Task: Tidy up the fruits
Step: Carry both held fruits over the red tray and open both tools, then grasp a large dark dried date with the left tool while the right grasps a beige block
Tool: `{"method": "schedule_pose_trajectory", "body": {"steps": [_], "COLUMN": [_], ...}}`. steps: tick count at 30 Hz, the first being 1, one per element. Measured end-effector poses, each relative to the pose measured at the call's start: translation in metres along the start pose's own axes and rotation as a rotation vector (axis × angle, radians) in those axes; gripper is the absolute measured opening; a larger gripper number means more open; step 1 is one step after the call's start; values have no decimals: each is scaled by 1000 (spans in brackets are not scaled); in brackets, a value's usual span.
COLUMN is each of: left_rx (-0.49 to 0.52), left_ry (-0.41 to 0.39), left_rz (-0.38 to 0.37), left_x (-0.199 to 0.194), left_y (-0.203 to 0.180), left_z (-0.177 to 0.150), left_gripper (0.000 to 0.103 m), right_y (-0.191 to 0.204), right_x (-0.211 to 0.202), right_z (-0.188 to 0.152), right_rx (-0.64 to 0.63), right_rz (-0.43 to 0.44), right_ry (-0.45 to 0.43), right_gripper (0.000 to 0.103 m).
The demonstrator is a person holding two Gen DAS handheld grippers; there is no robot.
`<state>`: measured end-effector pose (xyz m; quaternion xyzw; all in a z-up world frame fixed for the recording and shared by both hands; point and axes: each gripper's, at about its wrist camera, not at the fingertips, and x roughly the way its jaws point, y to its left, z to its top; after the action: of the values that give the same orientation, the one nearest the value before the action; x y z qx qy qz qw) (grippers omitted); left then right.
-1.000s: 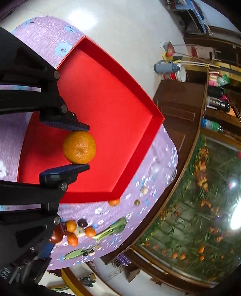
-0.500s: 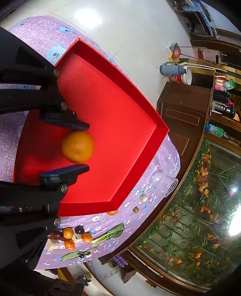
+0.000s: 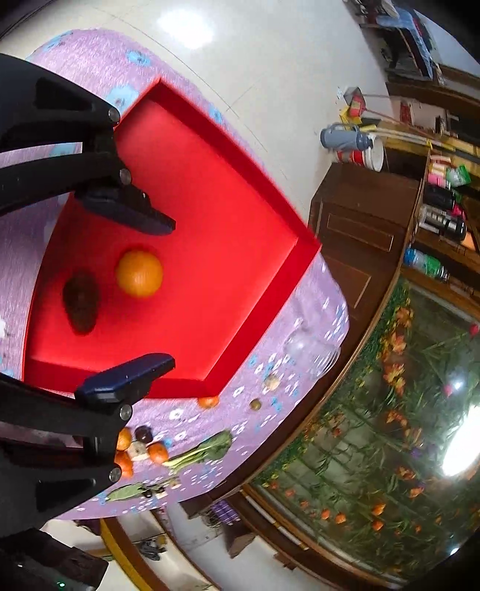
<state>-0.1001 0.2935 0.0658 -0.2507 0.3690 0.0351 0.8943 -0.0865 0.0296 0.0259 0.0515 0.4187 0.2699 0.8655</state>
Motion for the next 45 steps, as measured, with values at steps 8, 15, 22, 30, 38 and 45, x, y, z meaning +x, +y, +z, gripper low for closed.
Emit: {"method": "schedule_pose_trajectory", "body": {"steps": [8,15,22,30,38,45], "left_rx": [160,350,456,433,435,434], "left_ry": [68,154,191,236,291,275], "left_rz": [-68,-131,-159,-176,-177,-184], "left_x": [21,39,54,78,102,106], "left_y": [-64,-129,-160,-166,-174,-174], "left_z": [-20,-59,-83,-87,-93,-93], "left_gripper": [66,66,65,53,38,36], "right_y": [-95,-122,-123,-114,-117,-121], "right_x": [-49,-55,-47,-31,-16,-12], "right_z": [-30,-38,-32,-17,-15,-16], "right_rx": [225,270,214,92,70,83], "right_rz": [-109,-131,-149,-194,-210,-201], "right_ry": [-46,-63,-70,-56,-26,-18], "right_gripper": [61,61,61,61,61,61]}}
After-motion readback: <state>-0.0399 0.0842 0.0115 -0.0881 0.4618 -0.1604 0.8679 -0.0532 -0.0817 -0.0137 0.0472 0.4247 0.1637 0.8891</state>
